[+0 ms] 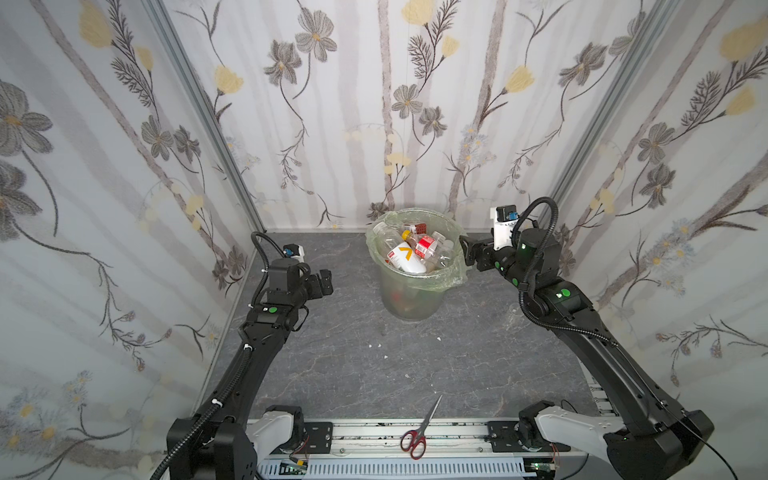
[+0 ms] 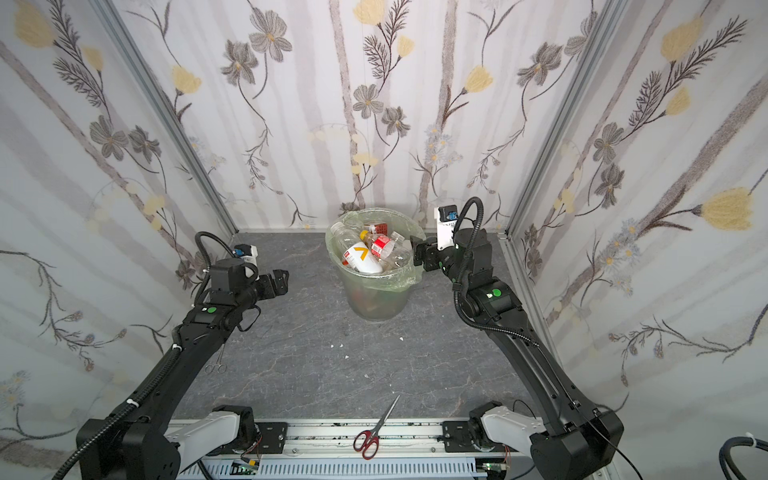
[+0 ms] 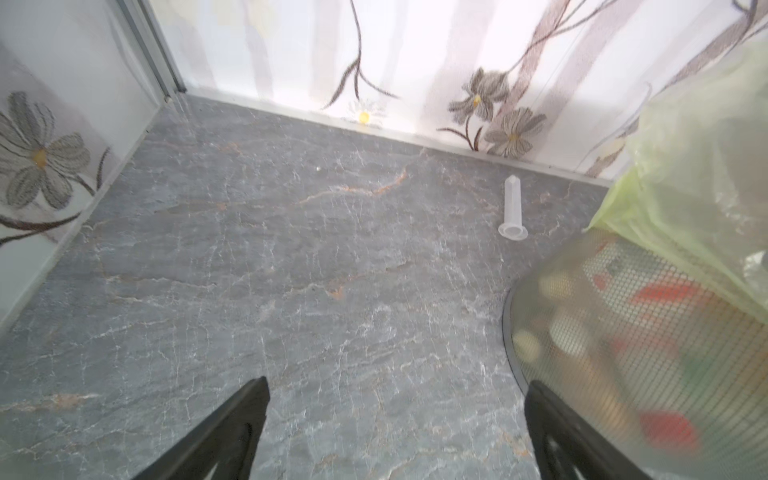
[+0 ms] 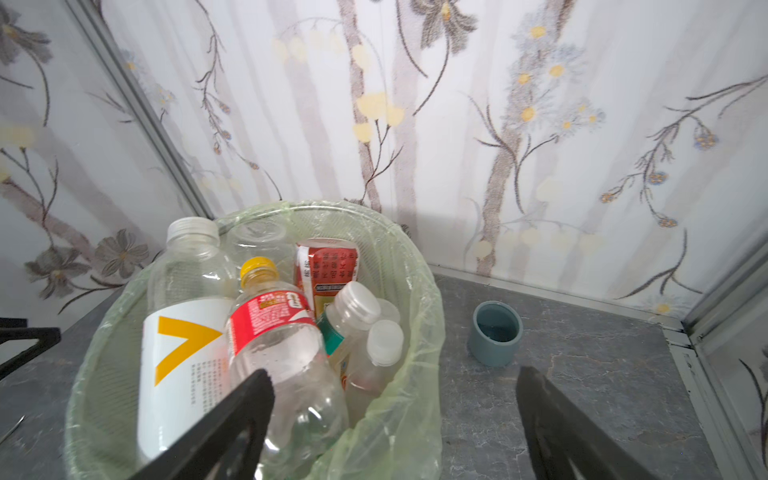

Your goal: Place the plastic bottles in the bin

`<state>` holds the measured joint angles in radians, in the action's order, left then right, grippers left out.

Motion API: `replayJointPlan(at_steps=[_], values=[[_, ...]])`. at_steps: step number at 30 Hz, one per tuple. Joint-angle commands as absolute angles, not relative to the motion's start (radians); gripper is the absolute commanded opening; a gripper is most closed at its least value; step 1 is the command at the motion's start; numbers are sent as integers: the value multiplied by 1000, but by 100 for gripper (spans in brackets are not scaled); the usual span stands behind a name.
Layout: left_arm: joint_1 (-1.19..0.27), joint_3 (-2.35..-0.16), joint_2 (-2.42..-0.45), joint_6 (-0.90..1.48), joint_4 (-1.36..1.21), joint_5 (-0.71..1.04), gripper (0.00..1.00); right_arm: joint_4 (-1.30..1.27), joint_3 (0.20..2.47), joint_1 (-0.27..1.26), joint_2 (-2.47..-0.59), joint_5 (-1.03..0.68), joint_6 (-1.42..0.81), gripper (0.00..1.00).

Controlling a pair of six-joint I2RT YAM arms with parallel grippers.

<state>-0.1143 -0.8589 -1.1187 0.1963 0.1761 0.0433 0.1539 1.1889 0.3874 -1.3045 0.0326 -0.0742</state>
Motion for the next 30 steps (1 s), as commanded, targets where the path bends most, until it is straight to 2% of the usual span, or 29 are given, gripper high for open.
replayJointPlan(at_steps=[1,9,13,27,30], values=[[-120,-816,-1132,228,36,-77,98,11,1113,347,-1268,70,-87,100],[-117,-577,-1210,172,-419,-188,100,-248,811,189,-1179,162,-100,100],[-112,-520,-1281,100,-561,-222,100,-393,660,129,-1176,207,-131,100],[-72,-359,-1526,52,-1070,-249,100,-849,376,75,-1353,327,-87,100],[-71,-326,-1542,57,-1145,-245,100,-1020,292,71,-1377,311,-68,100]])
